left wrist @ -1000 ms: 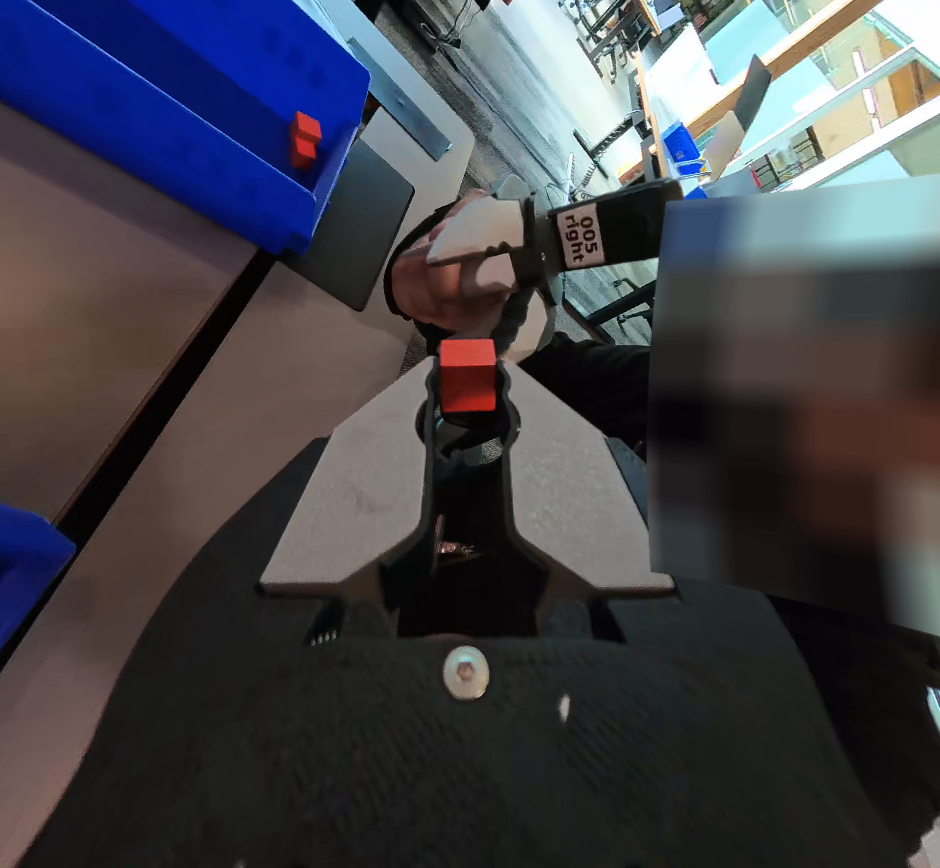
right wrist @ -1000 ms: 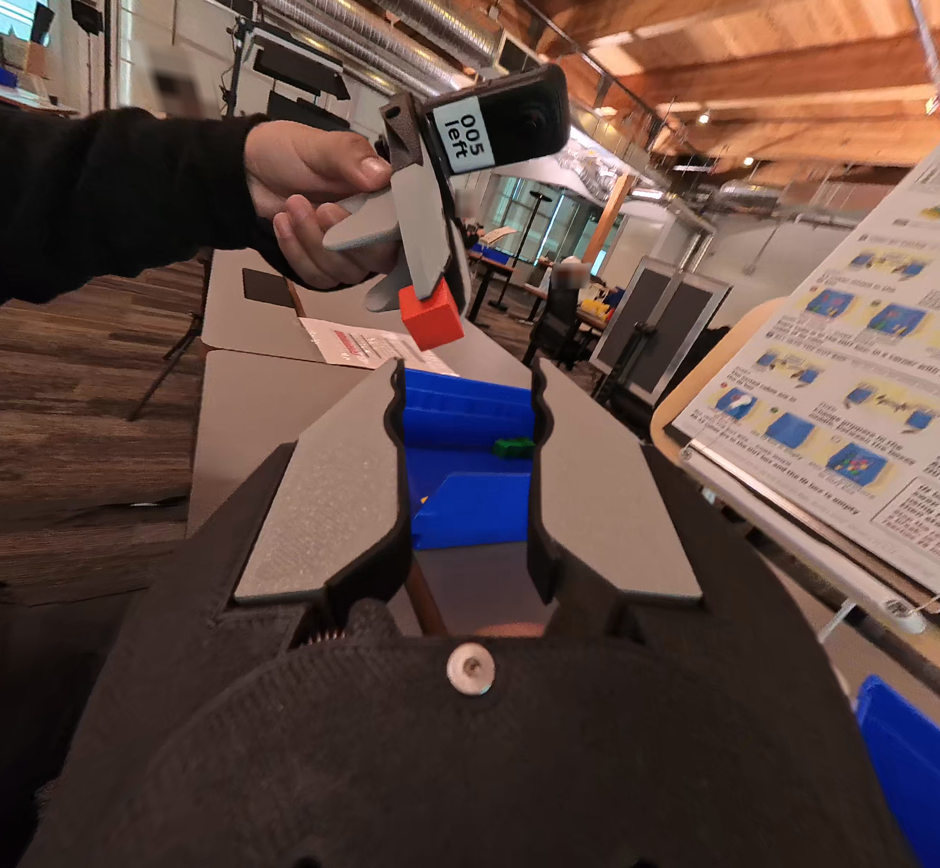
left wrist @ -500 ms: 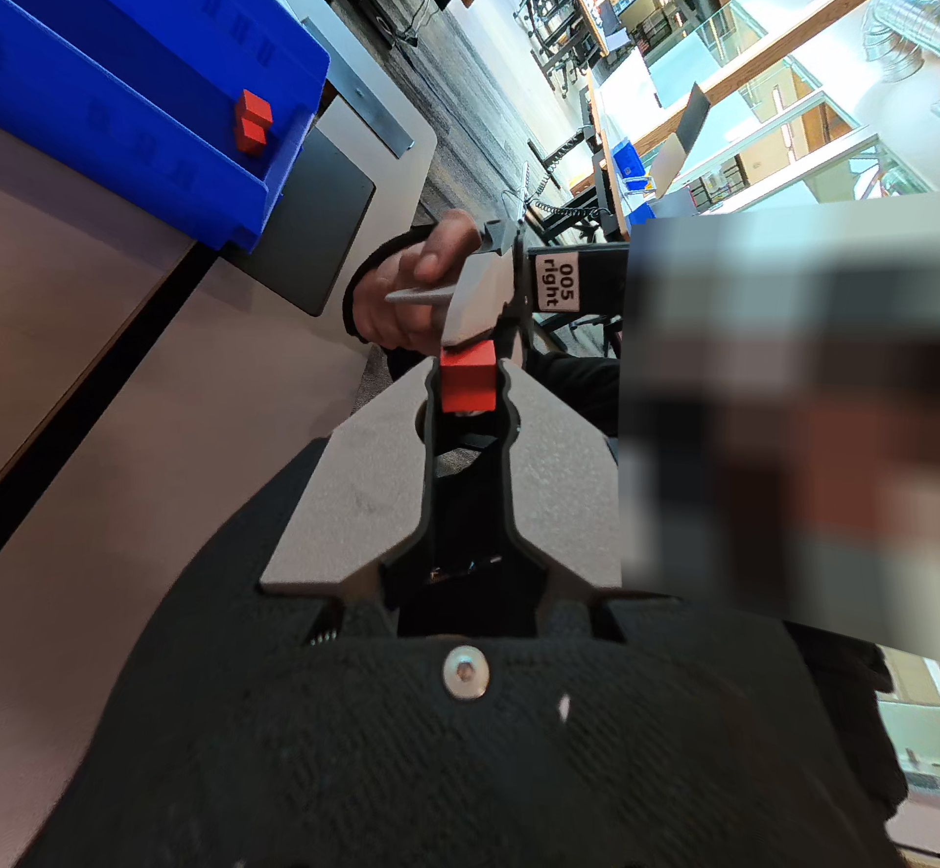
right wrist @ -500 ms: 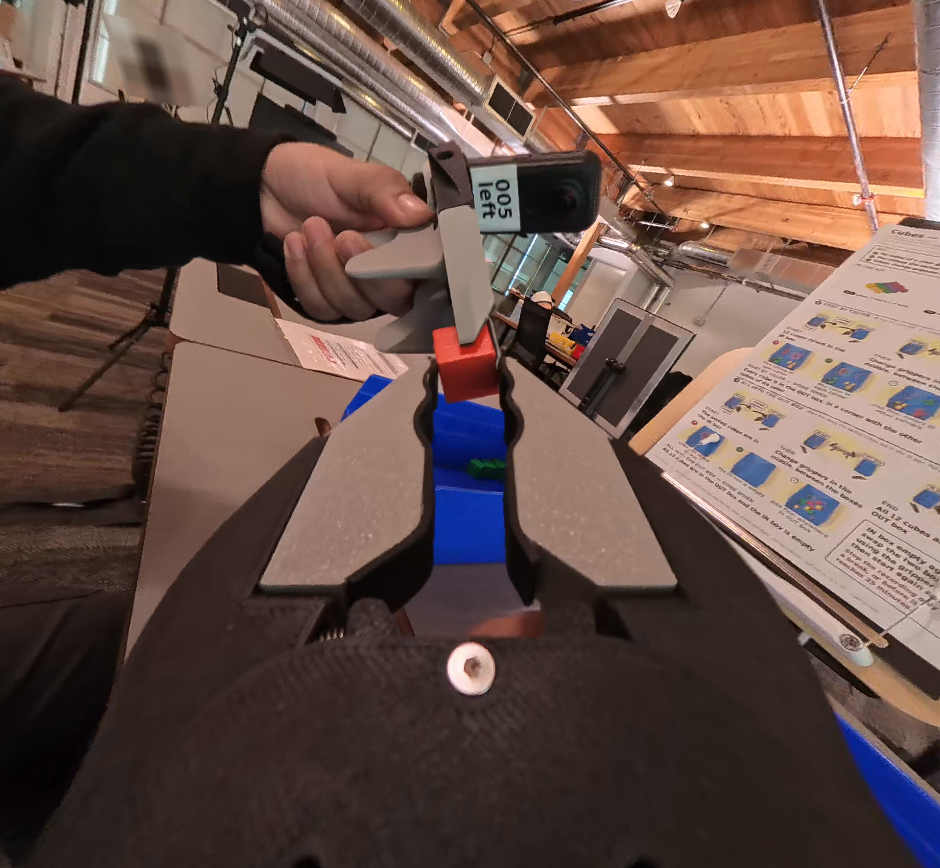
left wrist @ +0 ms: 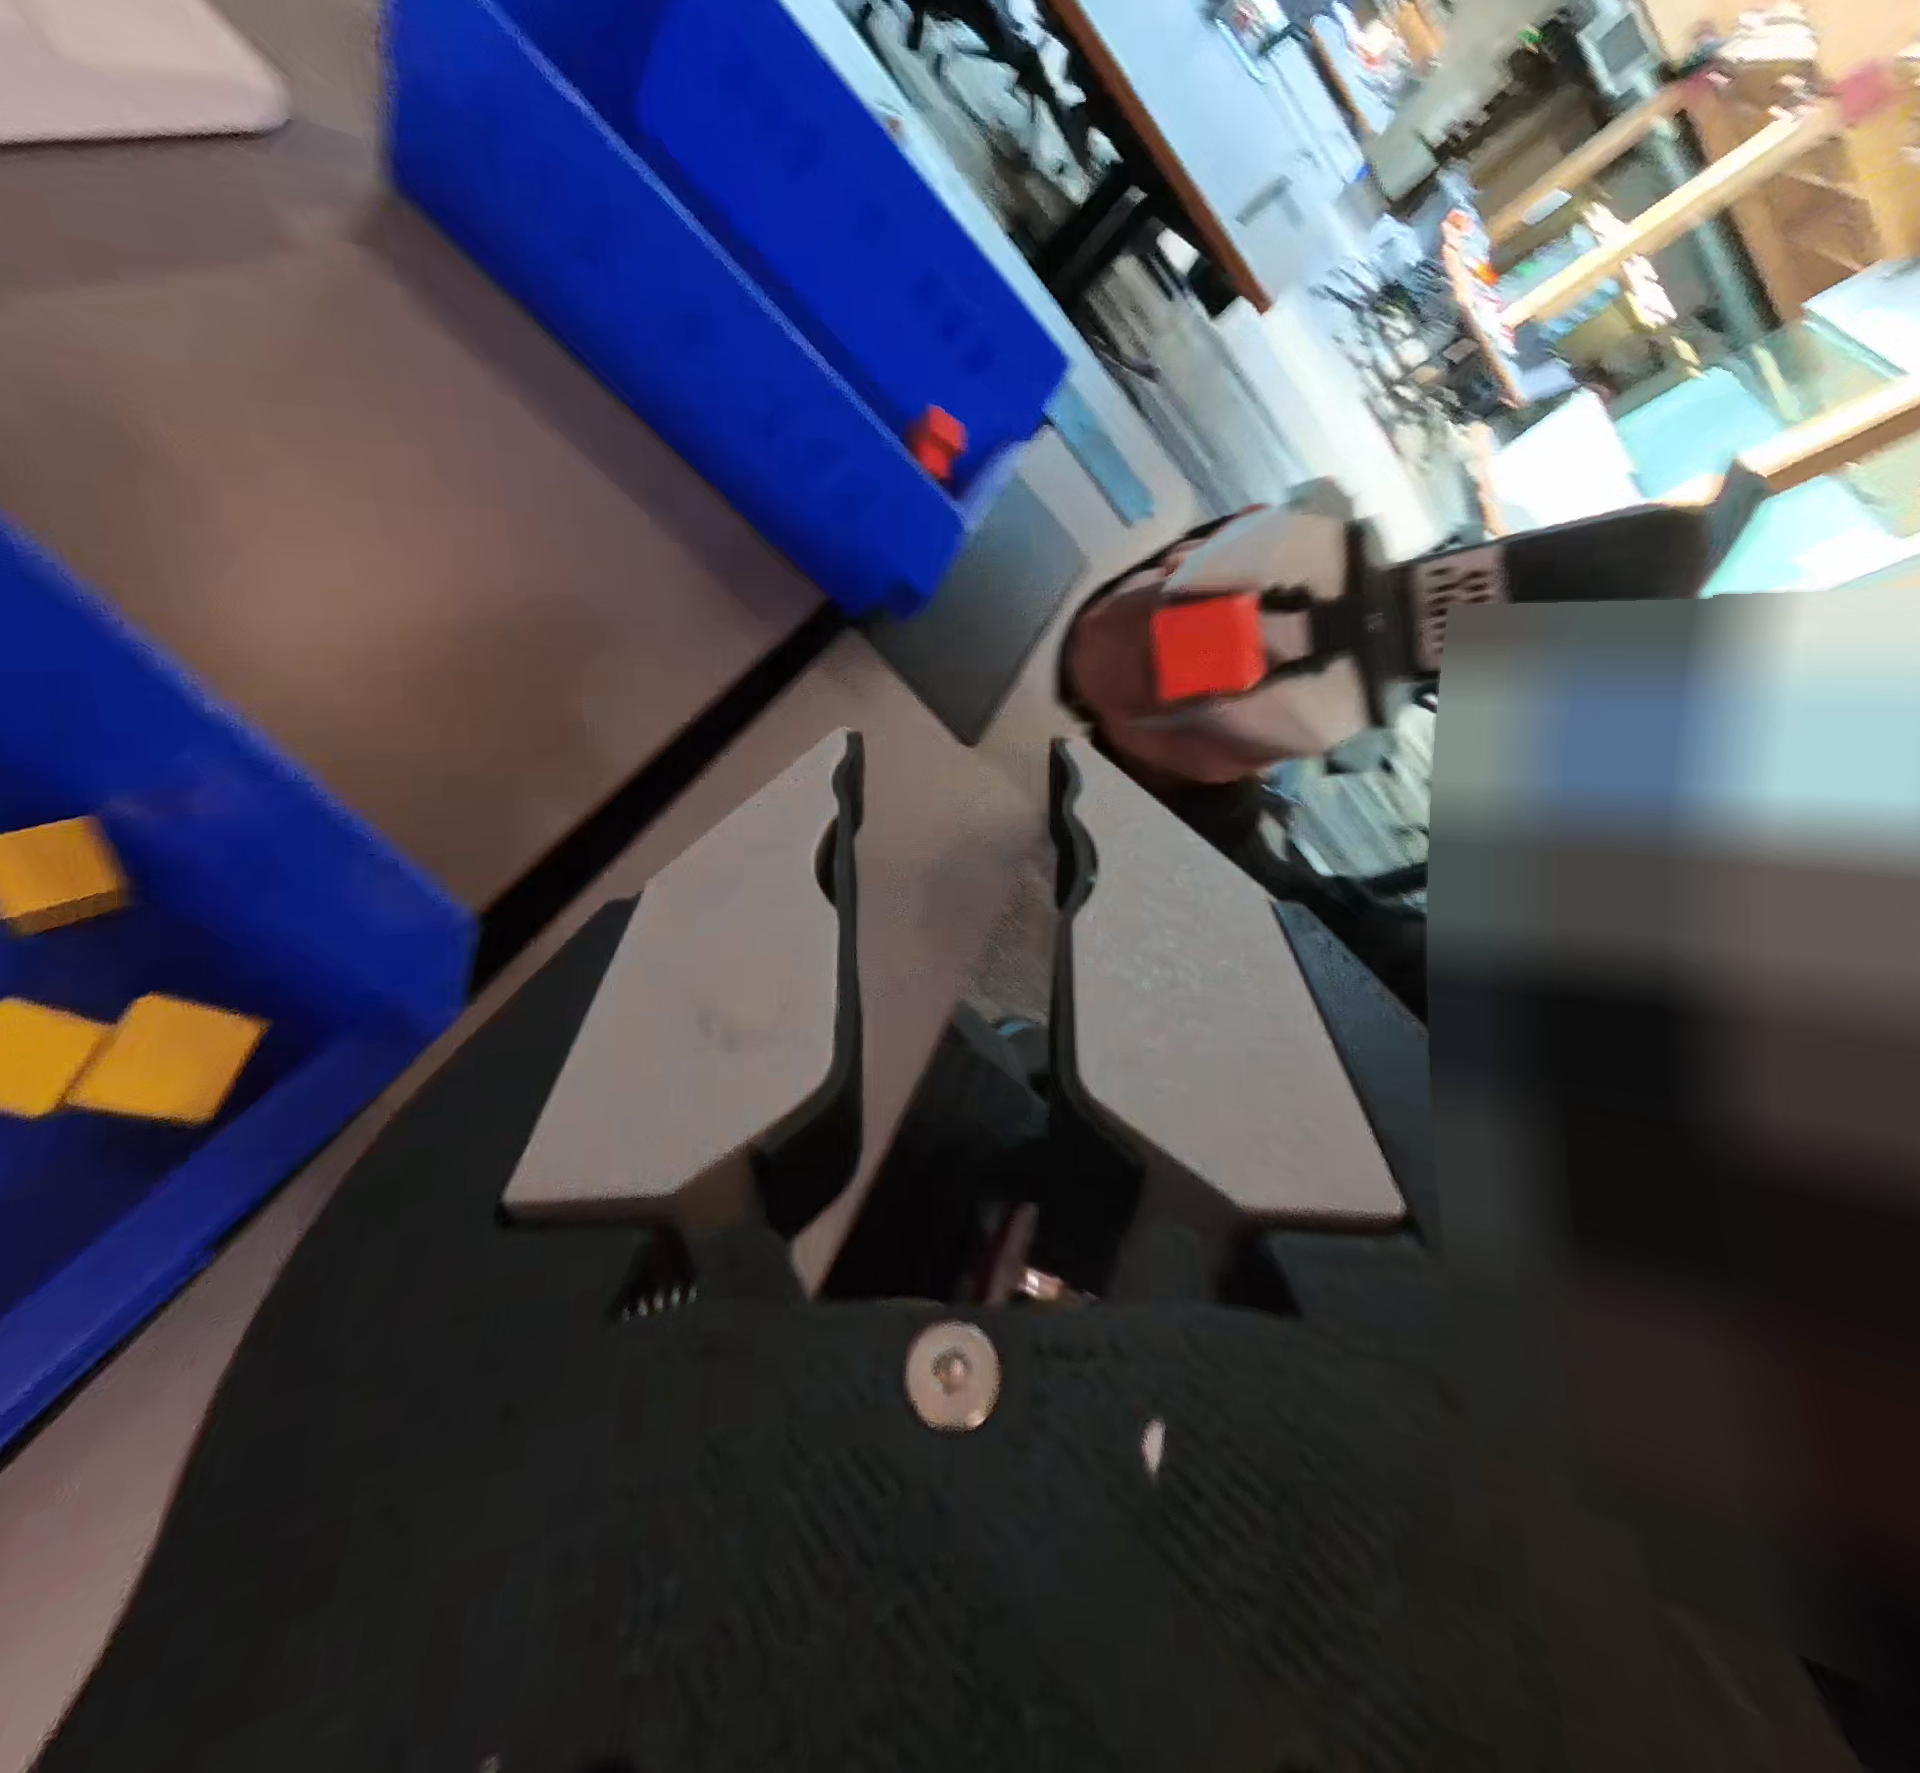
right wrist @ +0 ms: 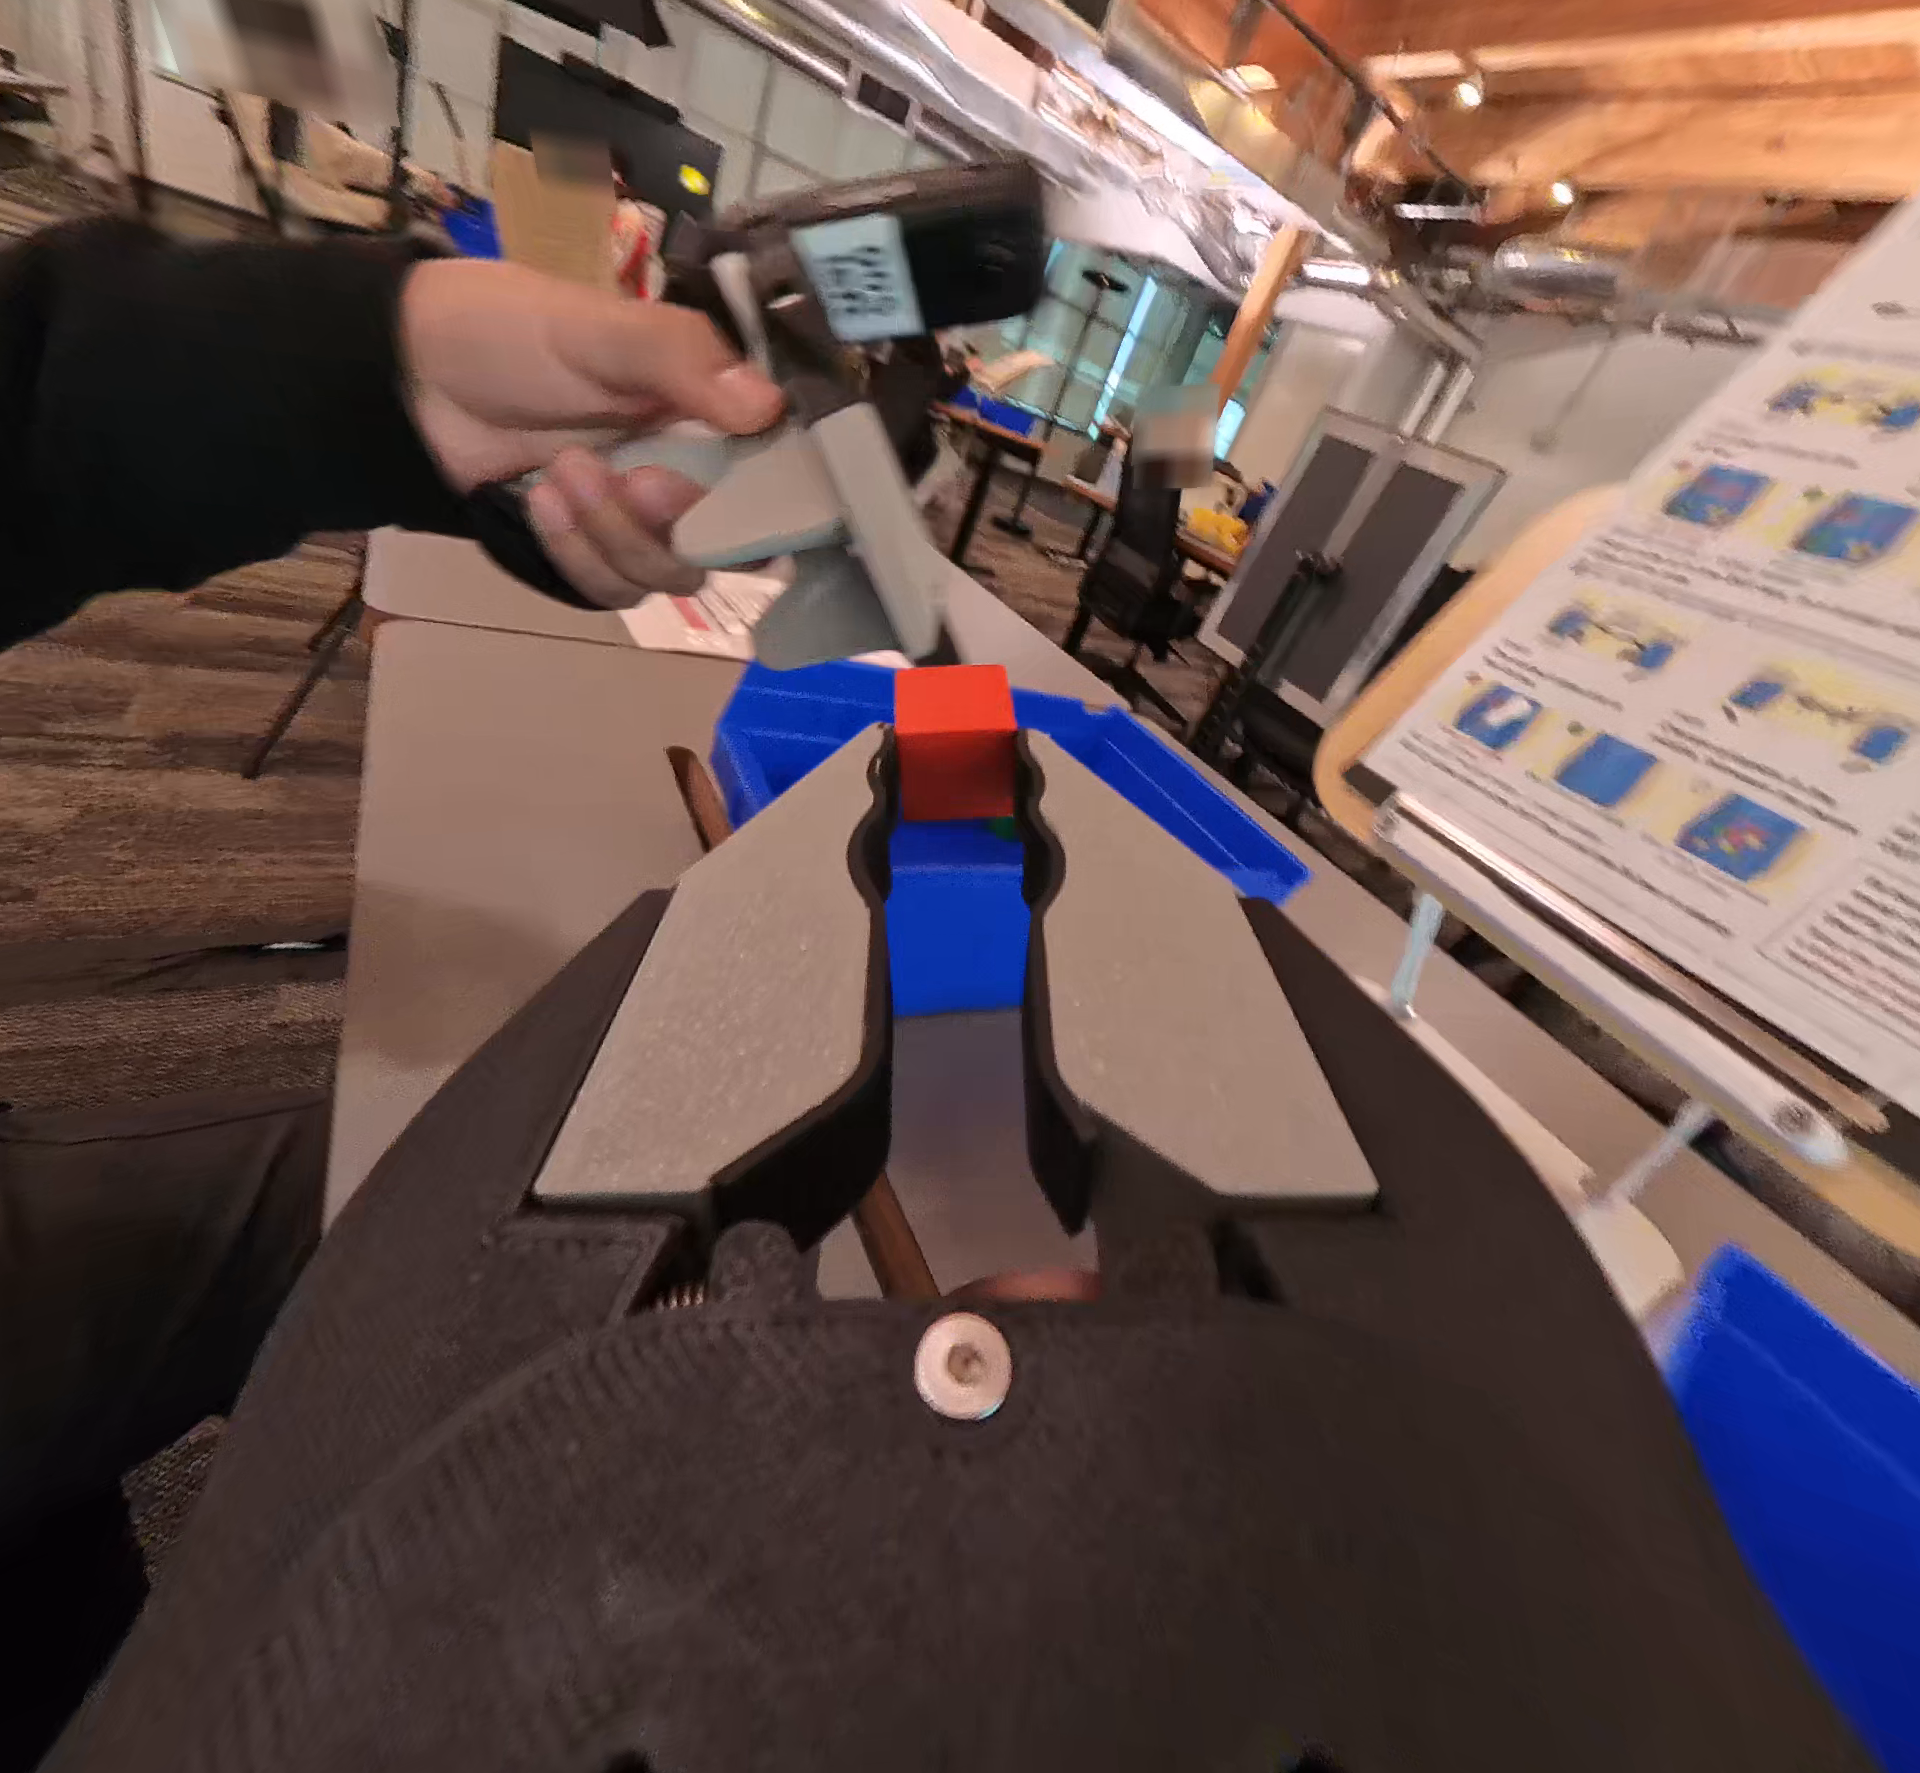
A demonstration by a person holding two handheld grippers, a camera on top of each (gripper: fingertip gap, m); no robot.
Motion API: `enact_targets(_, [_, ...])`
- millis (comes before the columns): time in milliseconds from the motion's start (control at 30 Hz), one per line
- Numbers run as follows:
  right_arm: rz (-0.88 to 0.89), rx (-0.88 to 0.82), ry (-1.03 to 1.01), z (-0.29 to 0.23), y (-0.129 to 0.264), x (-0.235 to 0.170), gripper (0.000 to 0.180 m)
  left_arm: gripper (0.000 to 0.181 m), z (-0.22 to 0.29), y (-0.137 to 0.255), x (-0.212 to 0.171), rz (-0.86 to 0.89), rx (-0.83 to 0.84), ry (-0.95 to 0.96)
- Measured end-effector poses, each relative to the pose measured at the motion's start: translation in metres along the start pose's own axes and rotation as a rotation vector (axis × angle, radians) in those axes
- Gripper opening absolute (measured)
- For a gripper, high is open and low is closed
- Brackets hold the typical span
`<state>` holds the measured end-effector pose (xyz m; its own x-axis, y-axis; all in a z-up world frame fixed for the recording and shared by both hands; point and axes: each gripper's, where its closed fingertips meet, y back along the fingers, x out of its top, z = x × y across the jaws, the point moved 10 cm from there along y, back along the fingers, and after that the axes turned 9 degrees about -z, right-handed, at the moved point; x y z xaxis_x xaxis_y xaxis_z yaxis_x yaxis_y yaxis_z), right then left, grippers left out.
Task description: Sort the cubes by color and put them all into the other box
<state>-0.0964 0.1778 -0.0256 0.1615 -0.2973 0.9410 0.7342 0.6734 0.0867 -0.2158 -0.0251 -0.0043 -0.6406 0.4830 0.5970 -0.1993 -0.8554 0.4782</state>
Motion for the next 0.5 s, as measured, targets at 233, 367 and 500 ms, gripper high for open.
enact_targets(233, [-0.314, -0.19, -0.23, 0.085, 0.065, -0.038, 0.018, 0.03, -0.048, -0.033, -0.073, 0.065, 0.375, -0.075])
enact_targets(367, [-0.733, -0.234, -0.337, 0.141, 0.099, -0.081, 0.019, 0.031, -0.066, -0.054, -0.096, 0.03, 0.511, -0.122])
enact_targets(500, [-1.112, -0.206, -0.454, 0.173, 0.11, -0.12, 0.019, 0.018, -0.078, -0.07, -0.103, 0.018, 0.627, -0.196])
